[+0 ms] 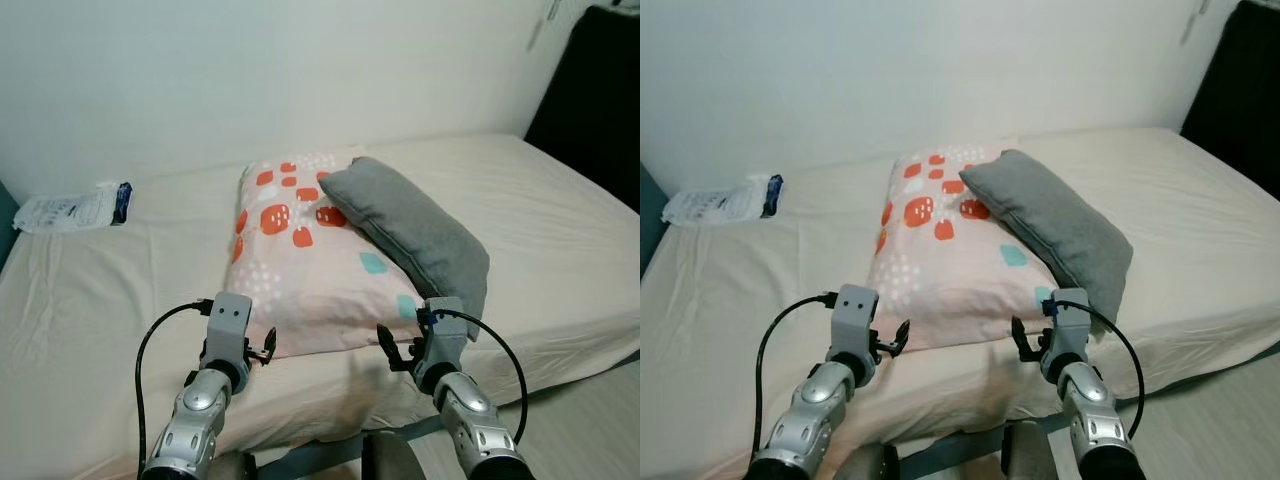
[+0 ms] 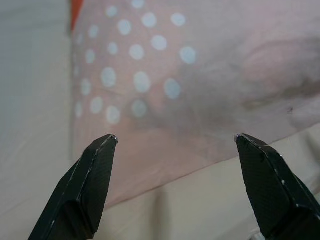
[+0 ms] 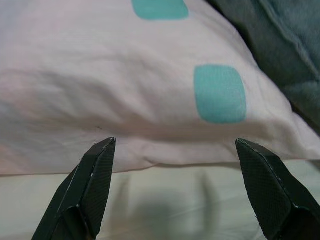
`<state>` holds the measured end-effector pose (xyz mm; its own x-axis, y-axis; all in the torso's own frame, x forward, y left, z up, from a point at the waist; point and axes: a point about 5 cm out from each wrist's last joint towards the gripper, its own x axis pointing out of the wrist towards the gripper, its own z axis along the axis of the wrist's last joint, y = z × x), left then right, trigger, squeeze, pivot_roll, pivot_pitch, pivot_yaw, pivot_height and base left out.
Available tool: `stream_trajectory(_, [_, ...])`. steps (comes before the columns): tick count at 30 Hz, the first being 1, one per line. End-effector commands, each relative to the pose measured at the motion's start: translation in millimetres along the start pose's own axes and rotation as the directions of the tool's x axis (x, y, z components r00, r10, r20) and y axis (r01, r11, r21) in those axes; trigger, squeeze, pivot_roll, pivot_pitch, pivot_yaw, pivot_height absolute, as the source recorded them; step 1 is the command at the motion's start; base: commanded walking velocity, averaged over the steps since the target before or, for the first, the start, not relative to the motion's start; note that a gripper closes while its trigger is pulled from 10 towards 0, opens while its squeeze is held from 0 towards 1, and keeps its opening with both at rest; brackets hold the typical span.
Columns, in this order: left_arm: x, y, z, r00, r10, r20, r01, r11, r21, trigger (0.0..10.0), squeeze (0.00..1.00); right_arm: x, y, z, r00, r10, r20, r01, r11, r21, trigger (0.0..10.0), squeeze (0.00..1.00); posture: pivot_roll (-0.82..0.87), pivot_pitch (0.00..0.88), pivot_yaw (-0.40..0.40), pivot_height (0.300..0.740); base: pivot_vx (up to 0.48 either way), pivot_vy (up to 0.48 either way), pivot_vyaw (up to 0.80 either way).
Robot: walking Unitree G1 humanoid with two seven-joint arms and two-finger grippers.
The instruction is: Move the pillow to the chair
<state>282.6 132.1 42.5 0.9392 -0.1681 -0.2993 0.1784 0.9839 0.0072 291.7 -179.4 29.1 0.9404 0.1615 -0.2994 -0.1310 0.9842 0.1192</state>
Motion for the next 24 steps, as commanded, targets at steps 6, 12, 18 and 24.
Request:
stream_trajectory(6, [2.5,-7.6,1.5,0.999,-0.046,-0.014,0.046,0.999,0.009,10.0,0.0,-2.7,-1.8,-1.7,1.0,-0.016,0.001,0.016,1.0,0.017,10.0,0.0,-0.13,0.088,0.014,0.596,0.0,0.0,0.0])
stream_trajectory(12, [3.0,-9.8,0.9,0.998,-0.057,-0.021,0.057,0.998,0.01,10.0,0.0,-4.9,-1.8,-2.5,1.0,-0.017,0.003,0.017,1.0,0.011,10.0,0.0,-0.14,0.086,0.023,0.596,0.0,0.0,0.0])
stream_trajectory(18, [4.0,-12.1,2.2,0.997,-0.072,-0.022,0.072,0.997,0.008,10.0,0.0,-6.8,-1.5,-4.0,1.0,-0.012,0.007,0.012,1.0,0.023,10.0,0.0,-0.14,0.079,0.03,0.581,0.0,0.0,0.0])
stream_trajectory(24, [4.5,-11.3,1.4,0.998,-0.066,-0.021,0.066,0.998,0.009,10.0,0.0,-6.6,0.2,-3.7,1.0,-0.008,0.002,0.008,1.0,-0.009,10.0,0.0,-0.15,0.065,0.009,0.581,0.0,0.0,0.0])
